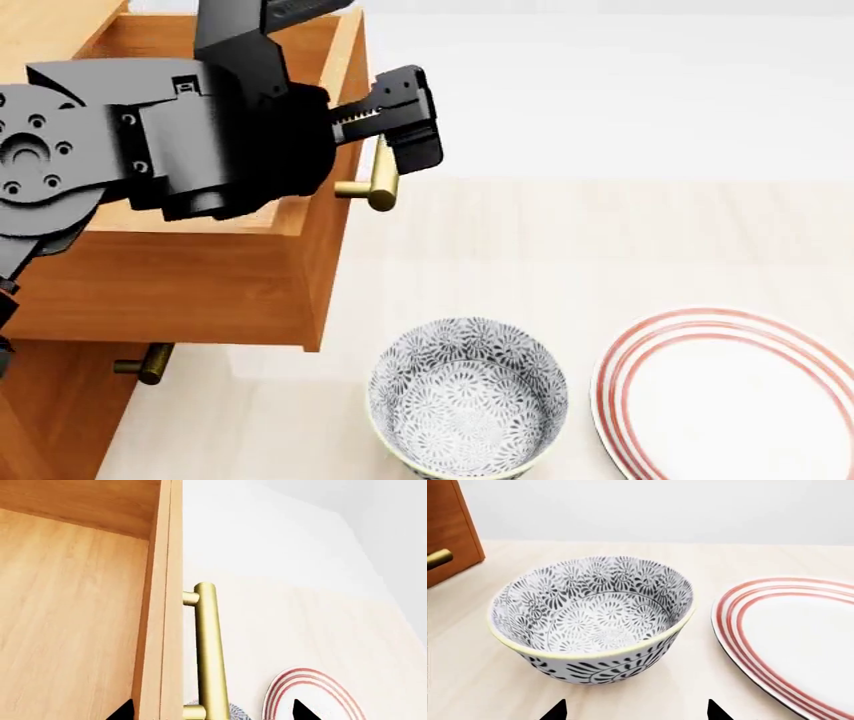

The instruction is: Open the top drawer of the cabinet.

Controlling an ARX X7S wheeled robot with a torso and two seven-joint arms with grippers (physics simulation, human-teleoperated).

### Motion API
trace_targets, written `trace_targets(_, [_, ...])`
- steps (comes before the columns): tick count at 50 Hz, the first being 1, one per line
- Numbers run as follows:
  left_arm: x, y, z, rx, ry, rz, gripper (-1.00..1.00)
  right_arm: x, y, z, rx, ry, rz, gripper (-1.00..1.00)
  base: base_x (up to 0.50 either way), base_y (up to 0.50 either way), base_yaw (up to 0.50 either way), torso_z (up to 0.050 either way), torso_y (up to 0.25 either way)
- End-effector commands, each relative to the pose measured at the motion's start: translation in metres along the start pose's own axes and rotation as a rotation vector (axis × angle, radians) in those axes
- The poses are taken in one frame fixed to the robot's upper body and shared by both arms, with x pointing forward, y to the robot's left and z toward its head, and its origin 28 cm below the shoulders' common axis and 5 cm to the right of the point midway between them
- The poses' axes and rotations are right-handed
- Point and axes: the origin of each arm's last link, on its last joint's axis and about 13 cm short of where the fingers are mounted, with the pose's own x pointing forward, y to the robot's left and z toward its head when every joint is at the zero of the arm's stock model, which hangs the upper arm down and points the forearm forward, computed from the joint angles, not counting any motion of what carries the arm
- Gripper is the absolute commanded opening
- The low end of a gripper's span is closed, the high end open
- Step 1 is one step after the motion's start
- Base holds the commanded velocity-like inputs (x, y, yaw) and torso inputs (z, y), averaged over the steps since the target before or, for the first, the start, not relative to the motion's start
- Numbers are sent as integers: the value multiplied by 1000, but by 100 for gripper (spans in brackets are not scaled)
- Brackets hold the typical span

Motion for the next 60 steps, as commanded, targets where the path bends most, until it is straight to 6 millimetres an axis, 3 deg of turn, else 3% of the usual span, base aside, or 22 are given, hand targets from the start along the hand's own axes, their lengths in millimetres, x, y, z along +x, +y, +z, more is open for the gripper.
trace_targets(1, [-30, -30, 13, 40, -179, -143, 100, 1, 2, 2, 6, -13, 10, 100, 0, 0, 0, 0, 0])
trace_targets(3, [-34, -28, 16, 79, -253, -105, 100, 2, 3, 1, 6, -10, 12, 100, 0, 0, 0, 0, 0])
trace_targets(21, [-62, -22, 6, 113, -357, -121, 100, 1, 3, 0, 7, -3, 15, 100, 0, 0, 0, 0, 0])
trace_targets(29, [-69, -12, -14, 183, -441, -108, 100, 1, 4, -2, 5, 0, 18, 100, 0, 0, 0, 0, 0])
trace_targets(46, [-116, 3, -75, 412, -660, -207, 100, 3, 2, 0, 8, 0, 0, 100, 0, 0, 0, 0, 0])
trace_targets(60, [-124, 25, -119, 581, -870, -110, 100, 2, 3, 0, 6, 10, 0, 100, 0, 0, 0, 0, 0])
